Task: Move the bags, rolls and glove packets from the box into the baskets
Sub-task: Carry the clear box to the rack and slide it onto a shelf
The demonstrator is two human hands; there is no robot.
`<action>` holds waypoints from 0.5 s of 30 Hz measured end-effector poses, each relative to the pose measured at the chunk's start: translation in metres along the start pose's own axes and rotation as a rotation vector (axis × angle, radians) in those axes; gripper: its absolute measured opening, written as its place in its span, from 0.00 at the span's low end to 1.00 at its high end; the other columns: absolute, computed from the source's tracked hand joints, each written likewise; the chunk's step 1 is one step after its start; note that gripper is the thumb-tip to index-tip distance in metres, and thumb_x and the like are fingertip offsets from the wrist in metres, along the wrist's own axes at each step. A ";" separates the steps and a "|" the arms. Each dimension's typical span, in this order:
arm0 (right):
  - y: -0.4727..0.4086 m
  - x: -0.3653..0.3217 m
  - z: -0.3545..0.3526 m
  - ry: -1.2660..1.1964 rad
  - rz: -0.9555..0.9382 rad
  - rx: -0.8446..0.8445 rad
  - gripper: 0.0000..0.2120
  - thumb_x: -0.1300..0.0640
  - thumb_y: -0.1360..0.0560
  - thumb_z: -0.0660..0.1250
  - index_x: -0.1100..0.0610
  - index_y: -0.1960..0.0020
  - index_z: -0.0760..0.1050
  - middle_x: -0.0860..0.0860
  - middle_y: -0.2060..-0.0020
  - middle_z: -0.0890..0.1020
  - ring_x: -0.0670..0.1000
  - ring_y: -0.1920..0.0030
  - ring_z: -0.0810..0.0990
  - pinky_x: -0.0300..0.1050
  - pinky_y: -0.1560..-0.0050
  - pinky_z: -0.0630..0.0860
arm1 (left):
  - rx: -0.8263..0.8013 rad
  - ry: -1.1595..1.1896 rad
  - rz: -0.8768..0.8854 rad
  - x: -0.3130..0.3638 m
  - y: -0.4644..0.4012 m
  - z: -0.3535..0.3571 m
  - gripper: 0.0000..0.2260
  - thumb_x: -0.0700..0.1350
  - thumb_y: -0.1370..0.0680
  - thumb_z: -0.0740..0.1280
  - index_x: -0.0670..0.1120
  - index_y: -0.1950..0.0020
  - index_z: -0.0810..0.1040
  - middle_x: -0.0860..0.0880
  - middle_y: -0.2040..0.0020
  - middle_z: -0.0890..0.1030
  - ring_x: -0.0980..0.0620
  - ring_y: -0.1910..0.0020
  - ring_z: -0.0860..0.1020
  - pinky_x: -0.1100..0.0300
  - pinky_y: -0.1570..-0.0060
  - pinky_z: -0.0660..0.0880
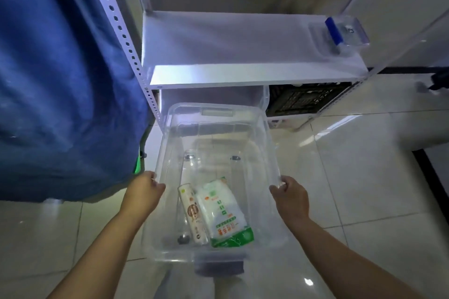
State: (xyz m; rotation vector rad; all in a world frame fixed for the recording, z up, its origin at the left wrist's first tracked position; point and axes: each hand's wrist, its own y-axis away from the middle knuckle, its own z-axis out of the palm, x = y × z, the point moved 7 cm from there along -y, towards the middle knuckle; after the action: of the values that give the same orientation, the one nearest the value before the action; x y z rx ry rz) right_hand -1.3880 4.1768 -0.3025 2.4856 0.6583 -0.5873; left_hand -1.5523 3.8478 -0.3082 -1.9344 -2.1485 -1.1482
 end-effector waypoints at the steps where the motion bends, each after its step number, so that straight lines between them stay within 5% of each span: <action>1: -0.016 -0.007 0.008 0.001 0.007 -0.006 0.15 0.58 0.30 0.69 0.58 0.44 0.78 0.51 0.64 0.78 0.49 0.65 0.73 0.38 0.62 0.65 | 0.004 0.001 -0.008 0.003 -0.018 0.002 0.12 0.38 0.26 0.65 0.33 0.46 0.74 0.49 0.71 0.71 0.55 0.72 0.68 0.62 0.75 0.59; 10: -0.160 -0.064 0.104 -0.035 -0.026 -0.066 0.17 0.57 0.29 0.69 0.57 0.40 0.76 0.51 0.64 0.78 0.52 0.63 0.77 0.43 0.57 0.73 | 0.094 0.013 -0.028 0.010 -0.164 0.026 0.04 0.35 0.27 0.64 0.38 0.61 0.71 0.44 0.70 0.72 0.45 0.67 0.68 0.55 0.69 0.61; 15: -0.224 -0.083 0.156 -0.058 -0.074 -0.029 0.18 0.57 0.30 0.69 0.56 0.40 0.76 0.45 0.70 0.75 0.43 0.69 0.73 0.40 0.63 0.67 | 0.120 0.052 -0.044 0.006 -0.234 0.047 0.07 0.34 0.27 0.62 0.39 0.49 0.74 0.42 0.55 0.78 0.44 0.59 0.74 0.56 0.63 0.67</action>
State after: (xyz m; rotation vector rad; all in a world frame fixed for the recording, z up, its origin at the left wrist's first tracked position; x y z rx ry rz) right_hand -1.6188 4.2316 -0.4602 2.4164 0.7342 -0.6700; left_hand -1.7369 3.8885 -0.4546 -1.7973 -2.1890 -1.0373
